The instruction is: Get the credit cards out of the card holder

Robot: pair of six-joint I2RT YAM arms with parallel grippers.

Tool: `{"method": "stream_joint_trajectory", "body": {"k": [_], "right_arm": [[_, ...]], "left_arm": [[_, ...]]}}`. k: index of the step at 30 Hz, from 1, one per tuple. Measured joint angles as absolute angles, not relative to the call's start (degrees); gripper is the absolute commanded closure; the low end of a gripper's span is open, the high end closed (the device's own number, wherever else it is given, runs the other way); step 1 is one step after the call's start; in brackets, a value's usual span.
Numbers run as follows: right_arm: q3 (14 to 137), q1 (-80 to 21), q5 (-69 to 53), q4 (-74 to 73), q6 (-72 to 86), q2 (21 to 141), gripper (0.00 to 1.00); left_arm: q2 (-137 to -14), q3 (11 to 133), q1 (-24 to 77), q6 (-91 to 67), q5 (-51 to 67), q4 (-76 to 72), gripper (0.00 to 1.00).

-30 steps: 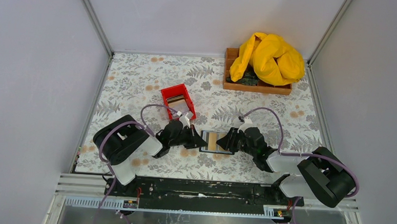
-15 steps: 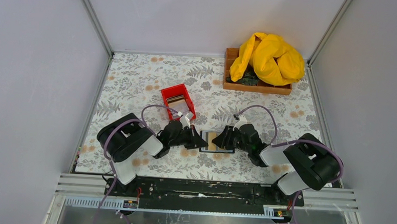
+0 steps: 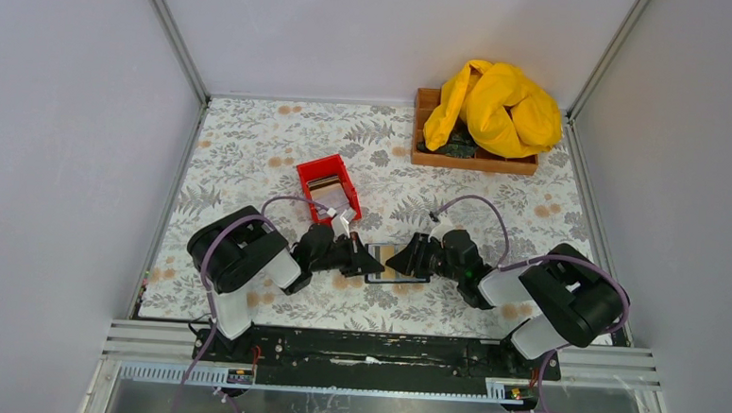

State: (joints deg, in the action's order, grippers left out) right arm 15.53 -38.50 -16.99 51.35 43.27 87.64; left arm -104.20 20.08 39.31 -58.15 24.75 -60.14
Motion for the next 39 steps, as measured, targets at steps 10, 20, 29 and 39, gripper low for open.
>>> {"method": "stream_joint_trajectory", "body": {"k": [10, 20, 29, 39], "right_arm": [[15.0, -38.6, -20.8, 56.3, 46.2, 88.6, 0.57], [14.3, -38.6, -20.0, 53.6, 45.6, 86.8, 0.57], [14.3, -38.6, -18.1, 48.3, 43.7, 81.0, 0.57], [14.3, -38.5, -17.0, 45.2, 42.6, 79.5, 0.57]], "left_arm": [[-104.2, 19.0, 38.8, -58.6, 25.6, -61.4, 1.00], [-92.8, 17.9, 38.5, -56.0, 23.6, -51.3, 1.00], [-92.5, 18.7, 38.5, -53.5, 21.7, -45.1, 1.00], [-92.5, 19.2, 38.5, -51.9, 20.3, -42.5, 1.00]]}}
